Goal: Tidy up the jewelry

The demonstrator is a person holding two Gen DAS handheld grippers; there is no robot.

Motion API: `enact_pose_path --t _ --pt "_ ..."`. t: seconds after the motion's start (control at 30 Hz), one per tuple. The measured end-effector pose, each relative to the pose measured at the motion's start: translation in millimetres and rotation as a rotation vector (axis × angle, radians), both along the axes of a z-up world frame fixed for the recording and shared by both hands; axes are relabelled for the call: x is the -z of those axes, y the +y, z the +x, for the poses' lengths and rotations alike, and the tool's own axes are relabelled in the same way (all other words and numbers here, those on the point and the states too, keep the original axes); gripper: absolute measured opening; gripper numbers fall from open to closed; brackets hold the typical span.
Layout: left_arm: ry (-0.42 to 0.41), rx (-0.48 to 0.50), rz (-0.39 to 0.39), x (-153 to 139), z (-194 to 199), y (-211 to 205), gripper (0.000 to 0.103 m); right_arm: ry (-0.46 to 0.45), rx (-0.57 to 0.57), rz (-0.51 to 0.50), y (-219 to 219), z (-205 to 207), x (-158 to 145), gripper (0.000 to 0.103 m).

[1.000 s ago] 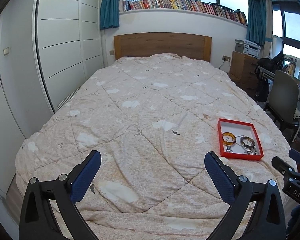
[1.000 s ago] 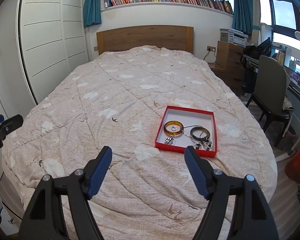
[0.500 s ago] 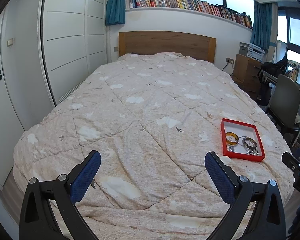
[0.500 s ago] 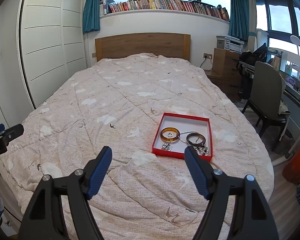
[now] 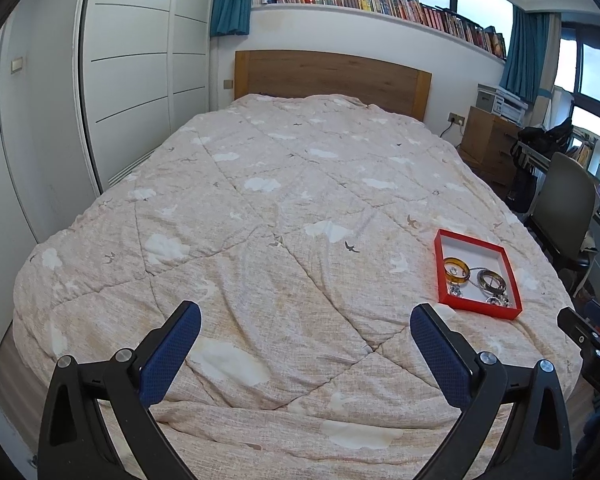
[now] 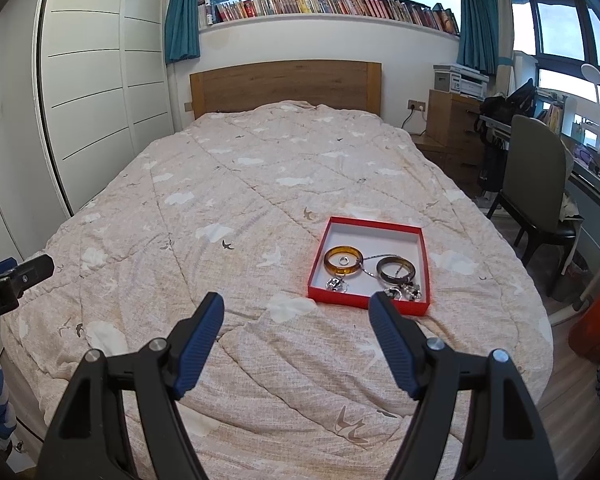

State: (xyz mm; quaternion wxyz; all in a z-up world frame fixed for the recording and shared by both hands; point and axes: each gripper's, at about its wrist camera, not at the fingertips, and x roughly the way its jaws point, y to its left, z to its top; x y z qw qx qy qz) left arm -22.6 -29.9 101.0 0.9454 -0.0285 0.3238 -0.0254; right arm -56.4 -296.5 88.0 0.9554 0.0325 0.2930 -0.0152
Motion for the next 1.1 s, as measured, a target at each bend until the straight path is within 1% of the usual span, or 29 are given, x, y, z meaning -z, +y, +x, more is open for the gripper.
enact_pose_path --t 0.5,1.1 --pt "0.005 0.016 0.016 4.2 -1.7 -4.1 0.103 0.017 0.000 0.008 -1.9 -0.1 6.9 0.074" --pt "0.022 0.032 0.023 7.3 -2.2 -9.3 0.103 0.019 0.001 0.008 -1.9 0.1 8.3 0.074"
